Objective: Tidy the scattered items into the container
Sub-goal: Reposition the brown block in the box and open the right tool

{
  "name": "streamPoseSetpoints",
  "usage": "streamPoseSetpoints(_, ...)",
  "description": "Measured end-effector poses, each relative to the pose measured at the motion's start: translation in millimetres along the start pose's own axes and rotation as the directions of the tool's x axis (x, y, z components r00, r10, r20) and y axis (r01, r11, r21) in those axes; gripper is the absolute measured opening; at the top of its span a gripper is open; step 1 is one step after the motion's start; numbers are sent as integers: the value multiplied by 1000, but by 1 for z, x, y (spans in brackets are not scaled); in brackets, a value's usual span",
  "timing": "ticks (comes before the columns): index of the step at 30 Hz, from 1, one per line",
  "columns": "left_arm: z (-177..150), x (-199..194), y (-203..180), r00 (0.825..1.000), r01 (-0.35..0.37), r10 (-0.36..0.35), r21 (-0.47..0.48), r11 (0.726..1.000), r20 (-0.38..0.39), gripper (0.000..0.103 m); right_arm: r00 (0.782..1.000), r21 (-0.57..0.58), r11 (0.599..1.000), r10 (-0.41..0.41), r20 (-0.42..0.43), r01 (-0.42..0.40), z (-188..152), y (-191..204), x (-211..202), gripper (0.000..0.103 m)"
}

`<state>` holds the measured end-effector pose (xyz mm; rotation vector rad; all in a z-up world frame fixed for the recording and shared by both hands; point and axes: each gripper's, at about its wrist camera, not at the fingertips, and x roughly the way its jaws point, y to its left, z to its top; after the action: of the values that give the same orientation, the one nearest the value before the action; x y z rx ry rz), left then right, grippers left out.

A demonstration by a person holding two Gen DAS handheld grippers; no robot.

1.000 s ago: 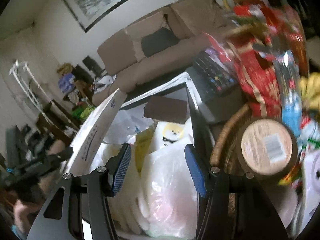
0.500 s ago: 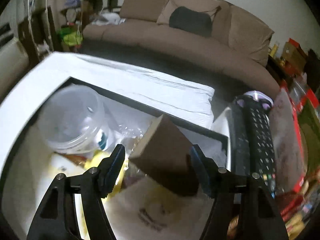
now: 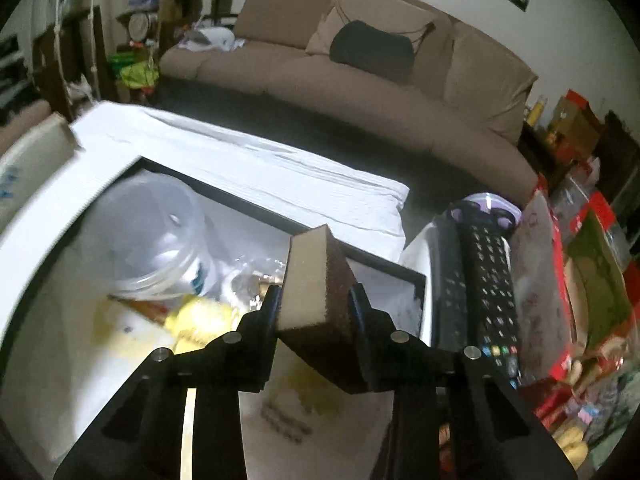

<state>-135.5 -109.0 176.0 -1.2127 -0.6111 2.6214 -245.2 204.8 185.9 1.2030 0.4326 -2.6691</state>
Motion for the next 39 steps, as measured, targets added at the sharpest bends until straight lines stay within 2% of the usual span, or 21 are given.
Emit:
streamPoseSetpoints(3, -1, -6, -2, 1000, -3, 3, -2, 1000, 5, 45, 996, 28, 996, 81, 44, -82, -12, -7, -36, 34)
streamPoseSetpoints(6, -1, -15, -2, 1000, -13, 13, -8, 1000, 19, 45, 983, -20, 987, 160, 94, -158, -26, 6, -75, 34)
streamPoseSetpoints(9, -1, -21, -2, 999, -23, 23, -13, 1000, 25, 45, 979, -83, 986, 153, 133, -143, -39, 30, -104, 33)
streamPoseSetpoints(10, -2, -24, -3, 999, -25, 26, -15, 1000, 27, 45, 976, -95, 984, 162, 146, -150, -40, 36, -109, 29)
streamPoseSetpoints(11, -2, -26, -4, 999, -29, 29, -13, 999, 30, 45, 974, -115, 984, 152, 167, -134, -42, 43, -116, 25)
streamPoseSetpoints(14, -4, -33, -8, 999, -36, 36, -8, 999, 36, 45, 977, -169, 984, 85, 195, -51, -45, 57, -125, 24)
streamPoseSetpoints(17, -5, -39, -8, 999, -31, 32, -14, 999, 39, 45, 974, -80, 983, 177, 139, -167, -40, 41, -117, 24)
streamPoseSetpoints(18, -5, -41, -9, 999, -29, 30, -13, 999, 38, 45, 960, -35, 968, 252, 120, -250, -40, 34, -113, 24)
streamPoseSetpoints(19, -5, -42, -10, 999, -28, 29, -10, 1000, 39, 45, 927, 34, 930, 362, 97, -367, -40, 25, -107, 24)
streamPoseSetpoints(21, -4, -45, -12, 999, -29, 29, -5, 1000, 42, 45, 830, 166, 815, 553, 66, -556, -45, 19, -93, 24)
streamPoseSetpoints(22, -3, -47, -14, 999, -26, 27, -4, 1000, 43, 45, 791, 219, 767, 610, 39, -602, -48, 19, -83, 24)
streamPoseSetpoints(25, -4, -51, -18, 999, -26, 26, 5, 1000, 47, 45, 722, 323, 696, 690, -52, -641, -60, 30, -45, 24)
streamPoseSetpoints(26, -4, -51, -19, 999, -27, 26, 8, 1000, 46, 45, 687, 373, 659, 723, -74, -653, -65, 33, -28, 24)
streamPoseSetpoints(28, -5, -49, -22, 999, -27, 27, 17, 999, 36, 45, 639, 473, 593, 765, -78, -652, -71, 31, -5, 24)
streamPoseSetpoints(30, -8, -46, -26, 999, -28, 27, 28, 999, 26, 45, 573, 528, 518, 817, -72, -673, -71, 25, 7, 25)
streamPoseSetpoints(34, -13, -40, -35, 1000, -23, 22, 58, 998, 20, 45, 534, 496, 502, 841, -88, -709, -63, 16, 0, 25)
streamPoseSetpoints(35, -15, -39, -38, 1000, -18, 17, 62, 998, 18, 45, 529, 487, 503, 843, -95, -714, -61, 15, -1, 25)
streamPoseSetpoints(36, -16, -37, -40, 1000, -14, 13, 66, 998, 16, 45, 544, 467, 532, 830, -122, -706, -59, 15, -2, 26)
streamPoseSetpoints(37, -17, -33, -43, 1000, -12, 11, 69, 998, 13, 45, 586, 437, 588, 795, -158, -681, -56, 17, -1, 31)
streamPoseSetpoints(38, -18, -31, -46, 1000, -10, 10, 70, 998, 10, 45, 657, 391, 677, 725, -207, -623, -54, 21, 1, 46)
streamPoseSetpoints(39, -20, -28, -48, 1000, -8, 7, 68, 998, 5, 45, 711, 356, 743, 659, -245, -566, -52, 24, 2, 55)
